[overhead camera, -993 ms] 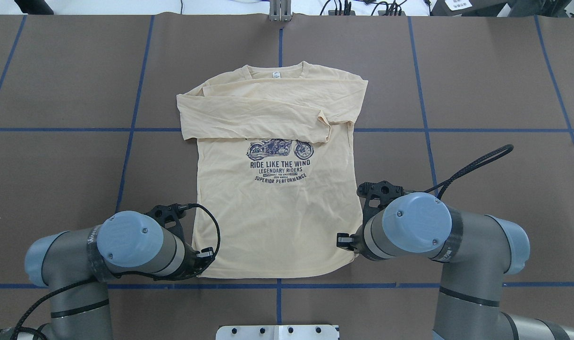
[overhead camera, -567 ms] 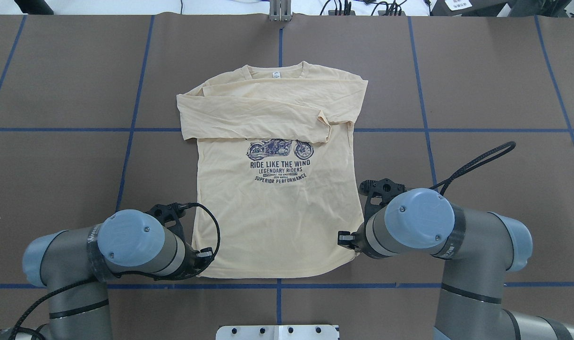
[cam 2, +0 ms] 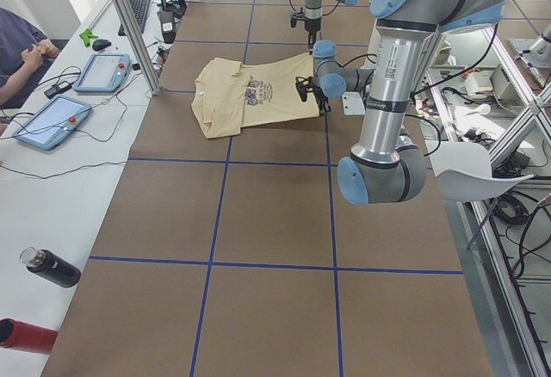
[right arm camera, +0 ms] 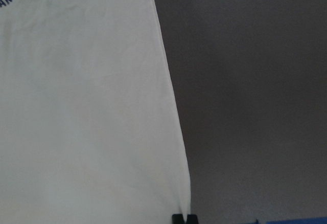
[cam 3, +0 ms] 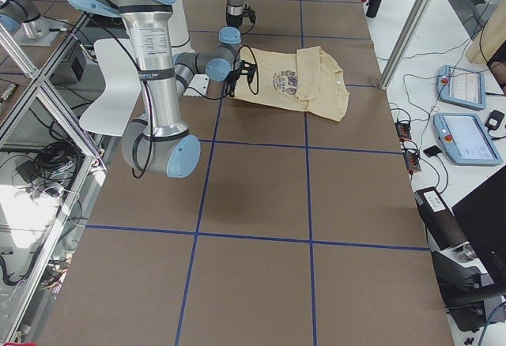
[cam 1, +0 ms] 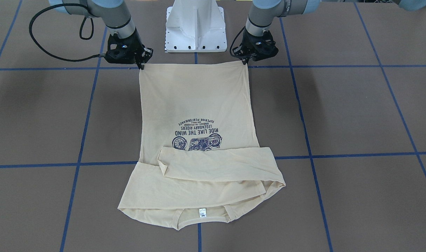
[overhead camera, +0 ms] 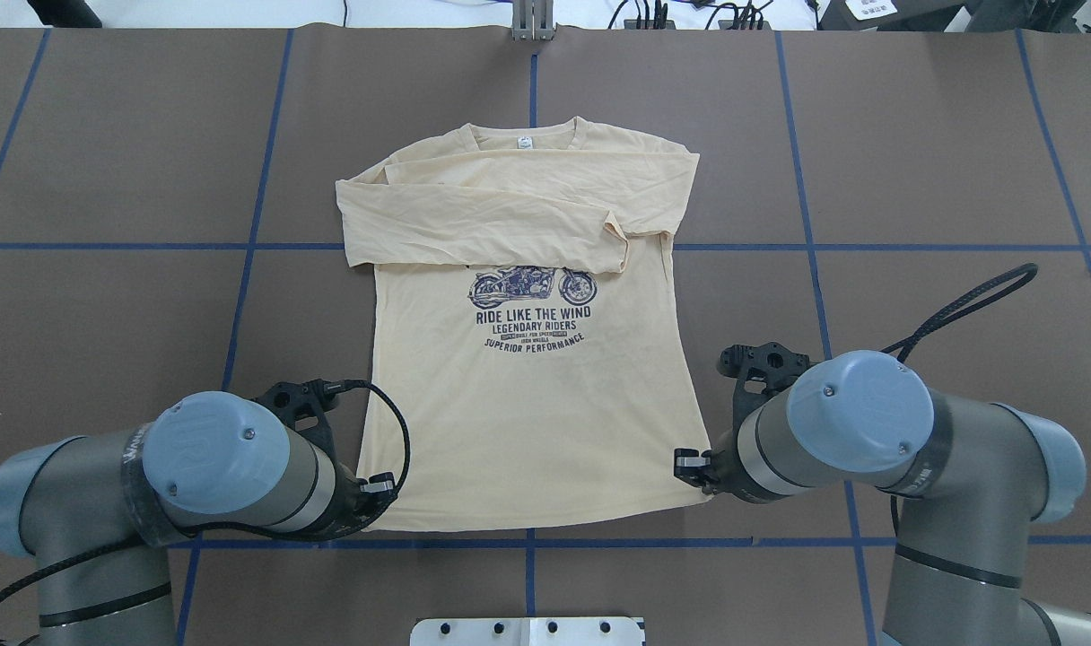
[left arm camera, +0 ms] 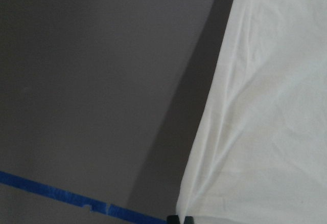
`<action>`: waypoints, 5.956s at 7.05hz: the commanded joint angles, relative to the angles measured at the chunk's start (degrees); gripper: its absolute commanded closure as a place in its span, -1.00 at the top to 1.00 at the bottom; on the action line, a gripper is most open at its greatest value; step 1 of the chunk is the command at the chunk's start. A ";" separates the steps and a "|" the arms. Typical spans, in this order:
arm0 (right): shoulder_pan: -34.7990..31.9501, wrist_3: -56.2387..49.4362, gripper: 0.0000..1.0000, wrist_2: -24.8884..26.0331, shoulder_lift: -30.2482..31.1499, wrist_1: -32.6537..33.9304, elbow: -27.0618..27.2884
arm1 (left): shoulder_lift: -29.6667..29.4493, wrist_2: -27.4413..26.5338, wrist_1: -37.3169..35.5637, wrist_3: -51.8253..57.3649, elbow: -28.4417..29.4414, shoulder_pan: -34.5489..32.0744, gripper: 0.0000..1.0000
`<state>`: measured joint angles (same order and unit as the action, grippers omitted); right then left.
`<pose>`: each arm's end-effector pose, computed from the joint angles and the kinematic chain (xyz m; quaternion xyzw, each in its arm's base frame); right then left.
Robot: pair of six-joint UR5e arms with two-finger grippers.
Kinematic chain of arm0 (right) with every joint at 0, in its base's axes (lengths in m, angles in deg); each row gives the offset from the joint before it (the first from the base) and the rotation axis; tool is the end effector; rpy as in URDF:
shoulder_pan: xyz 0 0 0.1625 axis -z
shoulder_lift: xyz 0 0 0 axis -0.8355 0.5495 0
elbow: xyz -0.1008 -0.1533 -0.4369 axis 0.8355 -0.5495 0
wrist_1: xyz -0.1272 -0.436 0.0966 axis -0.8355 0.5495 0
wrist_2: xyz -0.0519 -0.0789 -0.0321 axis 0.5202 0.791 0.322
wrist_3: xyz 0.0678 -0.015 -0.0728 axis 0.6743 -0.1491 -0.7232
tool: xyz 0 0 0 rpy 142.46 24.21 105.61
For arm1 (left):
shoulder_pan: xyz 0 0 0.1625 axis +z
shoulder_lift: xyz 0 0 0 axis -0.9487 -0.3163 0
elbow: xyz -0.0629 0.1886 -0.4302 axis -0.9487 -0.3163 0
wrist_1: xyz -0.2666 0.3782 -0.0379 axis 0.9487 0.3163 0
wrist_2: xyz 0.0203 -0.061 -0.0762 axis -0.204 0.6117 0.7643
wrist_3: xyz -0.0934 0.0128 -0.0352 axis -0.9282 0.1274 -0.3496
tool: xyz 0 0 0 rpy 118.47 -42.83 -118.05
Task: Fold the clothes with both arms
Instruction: 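Lift the hem with both grippers and fold it toward the collar, then lay the hem down at the collar and open both grippers, then move the right gripper down to the folded shirt's side edge and grasp it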
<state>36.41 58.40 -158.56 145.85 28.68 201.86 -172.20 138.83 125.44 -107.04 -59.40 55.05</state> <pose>-0.4848 -0.2866 0.3152 -0.0589 -0.4103 0.0509 0.9086 0.5283 -0.2667 0.2853 -0.0905 0.4041 -0.1219 0.9020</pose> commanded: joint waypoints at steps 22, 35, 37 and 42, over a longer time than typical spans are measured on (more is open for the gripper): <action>-29.05 -13.71 -1.00 -11.31 -31.17 -21.61 -51.68 | -25.27 4.49 30.77 14.19 48.16 -28.58 -1.00; -29.93 -13.88 1.00 -11.04 -30.47 -22.48 -52.49 | -21.33 2.02 29.89 15.68 45.29 -29.54 1.00; -30.02 -13.45 1.00 -11.66 -28.55 -26.49 -51.52 | -16.69 2.11 29.62 18.50 37.75 -29.89 1.00; -18.72 1.56 0.99 -7.31 -15.01 -27.93 -34.56 | -15.78 2.47 25.93 18.41 28.05 -29.81 1.00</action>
<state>13.40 56.19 -170.00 129.07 0.71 165.26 -187.98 141.28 151.64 -88.63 -29.99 25.24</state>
